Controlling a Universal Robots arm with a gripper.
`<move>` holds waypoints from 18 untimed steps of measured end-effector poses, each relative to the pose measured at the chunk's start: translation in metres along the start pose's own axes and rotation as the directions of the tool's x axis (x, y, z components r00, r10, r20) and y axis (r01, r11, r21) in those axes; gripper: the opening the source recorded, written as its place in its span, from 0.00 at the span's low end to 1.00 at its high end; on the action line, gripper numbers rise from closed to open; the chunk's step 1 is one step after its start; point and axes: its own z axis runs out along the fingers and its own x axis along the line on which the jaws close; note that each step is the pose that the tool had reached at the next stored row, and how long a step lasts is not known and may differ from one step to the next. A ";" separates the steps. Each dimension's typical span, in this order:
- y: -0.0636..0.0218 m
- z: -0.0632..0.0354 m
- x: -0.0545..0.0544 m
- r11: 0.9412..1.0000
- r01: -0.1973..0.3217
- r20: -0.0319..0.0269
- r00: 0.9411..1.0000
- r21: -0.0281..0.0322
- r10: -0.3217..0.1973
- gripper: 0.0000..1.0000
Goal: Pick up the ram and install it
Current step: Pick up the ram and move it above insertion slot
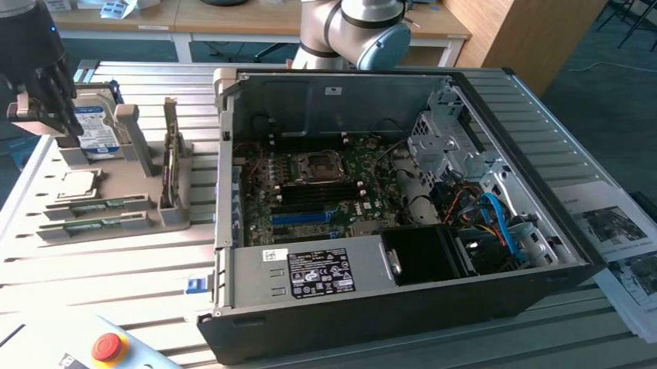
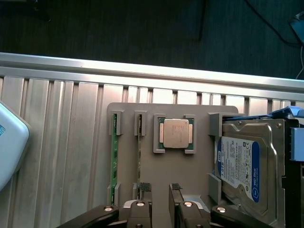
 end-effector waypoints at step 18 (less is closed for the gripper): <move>-0.0004 0.0077 0.000 1.000 0.000 0.001 1.000 0.000 0.000 0.30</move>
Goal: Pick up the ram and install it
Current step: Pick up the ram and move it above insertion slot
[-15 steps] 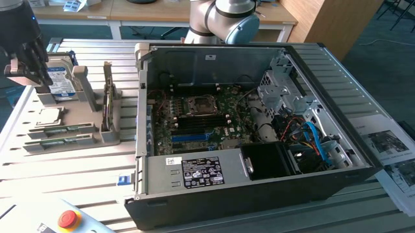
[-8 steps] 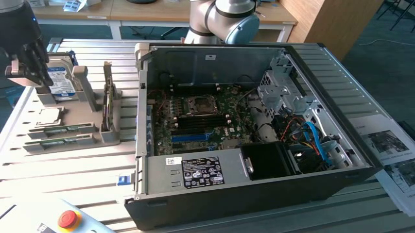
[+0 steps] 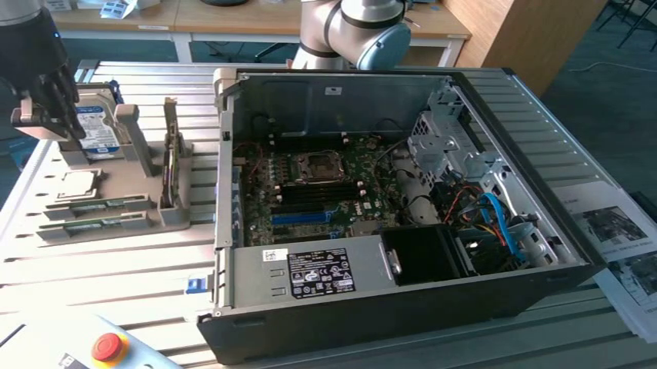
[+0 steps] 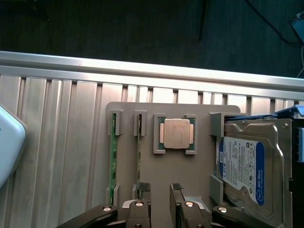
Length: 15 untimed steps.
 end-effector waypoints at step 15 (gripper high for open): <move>-0.0004 0.0097 0.000 1.000 0.000 0.000 1.000 0.000 0.000 0.30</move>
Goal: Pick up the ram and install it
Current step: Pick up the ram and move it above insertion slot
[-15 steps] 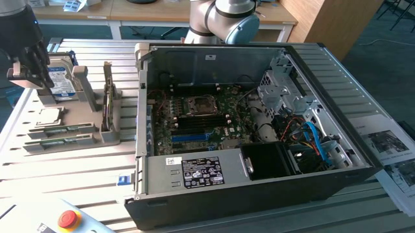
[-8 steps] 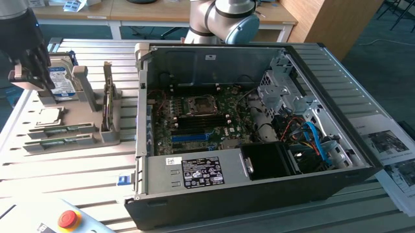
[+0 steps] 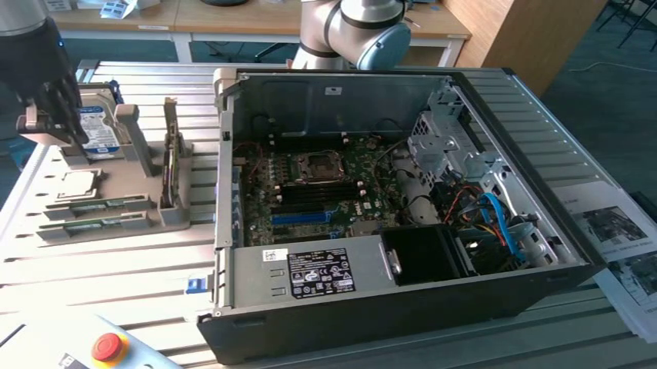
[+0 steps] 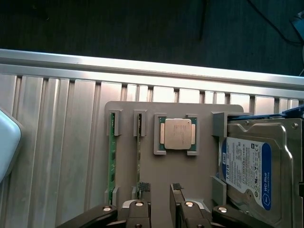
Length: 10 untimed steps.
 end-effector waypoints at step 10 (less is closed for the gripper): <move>-0.0004 0.0078 0.000 1.000 0.000 0.000 1.000 0.000 0.000 0.30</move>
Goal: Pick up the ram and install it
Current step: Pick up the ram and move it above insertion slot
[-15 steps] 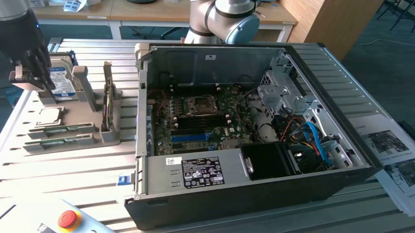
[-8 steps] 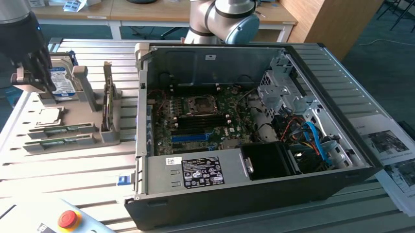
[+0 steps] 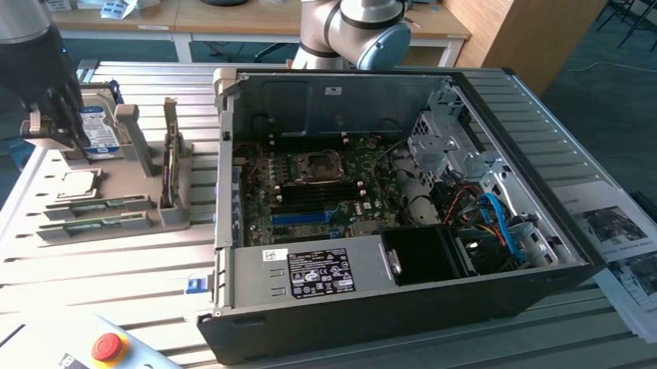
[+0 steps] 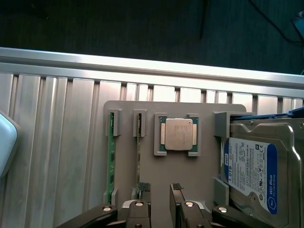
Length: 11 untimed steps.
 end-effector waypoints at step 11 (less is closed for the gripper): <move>-0.0006 0.0129 0.000 1.000 0.000 0.000 1.000 0.000 0.000 0.30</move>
